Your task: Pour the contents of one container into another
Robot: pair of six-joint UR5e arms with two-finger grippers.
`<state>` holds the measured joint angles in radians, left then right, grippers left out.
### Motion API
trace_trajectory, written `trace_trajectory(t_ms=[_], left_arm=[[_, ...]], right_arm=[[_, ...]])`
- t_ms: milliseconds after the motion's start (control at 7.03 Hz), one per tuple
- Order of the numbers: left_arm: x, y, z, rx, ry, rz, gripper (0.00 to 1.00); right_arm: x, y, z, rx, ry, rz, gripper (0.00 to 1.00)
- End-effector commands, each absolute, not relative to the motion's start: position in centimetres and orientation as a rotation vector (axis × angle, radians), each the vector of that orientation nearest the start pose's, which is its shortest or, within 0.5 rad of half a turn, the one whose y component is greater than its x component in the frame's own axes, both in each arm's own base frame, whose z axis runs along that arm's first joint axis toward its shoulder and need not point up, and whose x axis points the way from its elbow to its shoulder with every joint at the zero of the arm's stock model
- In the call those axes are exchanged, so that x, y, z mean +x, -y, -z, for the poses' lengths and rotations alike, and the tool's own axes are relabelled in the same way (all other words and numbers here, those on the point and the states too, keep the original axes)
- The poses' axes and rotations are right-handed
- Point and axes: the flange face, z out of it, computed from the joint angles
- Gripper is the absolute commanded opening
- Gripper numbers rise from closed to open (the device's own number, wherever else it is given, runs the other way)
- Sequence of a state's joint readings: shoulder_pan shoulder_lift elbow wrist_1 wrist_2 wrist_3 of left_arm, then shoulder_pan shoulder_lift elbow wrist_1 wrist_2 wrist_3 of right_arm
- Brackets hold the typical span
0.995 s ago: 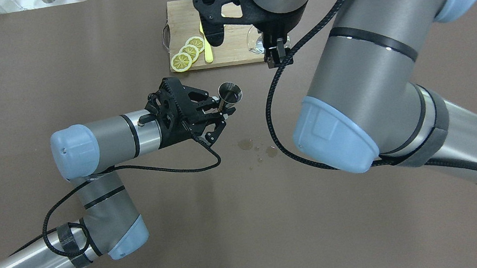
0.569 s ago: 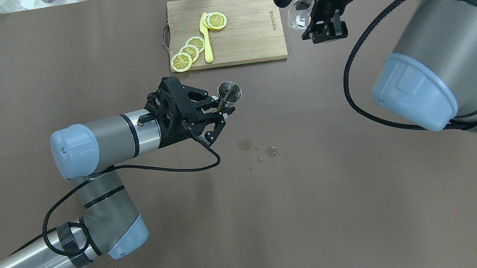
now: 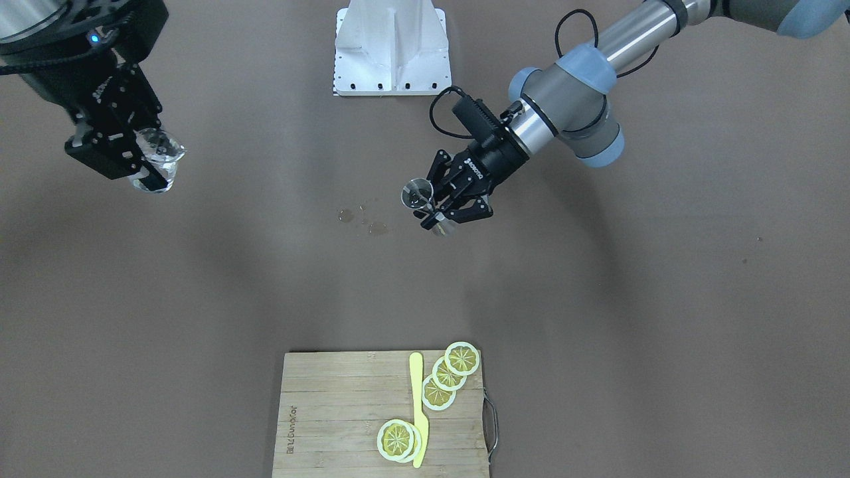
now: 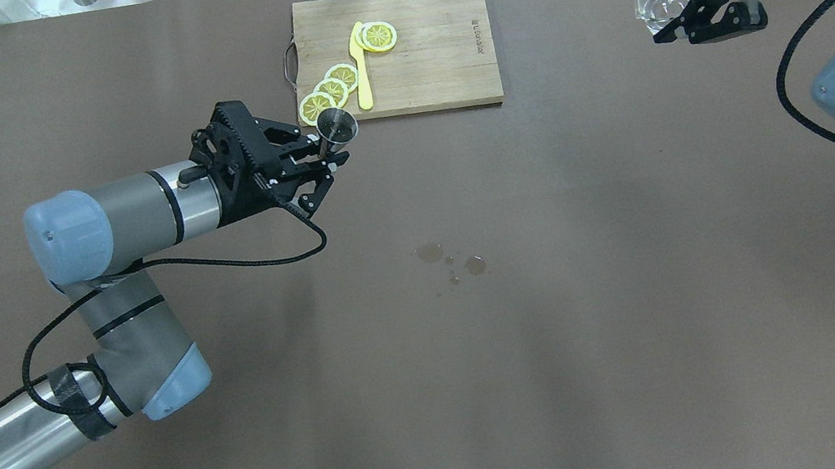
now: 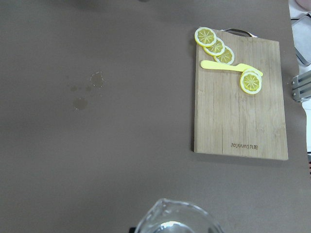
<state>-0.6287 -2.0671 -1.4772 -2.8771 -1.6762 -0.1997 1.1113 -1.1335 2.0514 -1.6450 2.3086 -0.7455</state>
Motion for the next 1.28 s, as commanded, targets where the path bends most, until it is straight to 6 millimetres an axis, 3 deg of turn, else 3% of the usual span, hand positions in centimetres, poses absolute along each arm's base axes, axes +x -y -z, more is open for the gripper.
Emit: trace_trajectory(t_ms=[0, 284, 569, 995, 1138], left_arm=[[40.9, 49.3, -33.4, 1.399, -0.942, -0.599, 0.00], [38.8, 51.3, -39.5, 1.430, -0.957, -0.496, 0.00], [35.8, 51.4, -42.1, 1.458, -0.996, -0.423, 0.00], [30.6, 49.4, -48.0, 1.475, -0.984, -0.339, 0.00], [30.3, 49.4, -47.8, 1.425, -1.057, -0.261, 0.00]], right_arm=[[-14.0, 53.4, -27.4, 1.007, 0.713, 1.367, 0.00], [-10.8, 55.6, -34.7, 1.064, 0.769, 1.370, 0.00], [-7.2, 57.6, -41.8, 1.073, 0.843, 1.336, 0.00], [-1.6, 59.6, -52.1, 1.098, 0.952, 1.336, 0.00], [-1.1, 59.7, -53.9, 1.093, 0.951, 1.336, 0.00]])
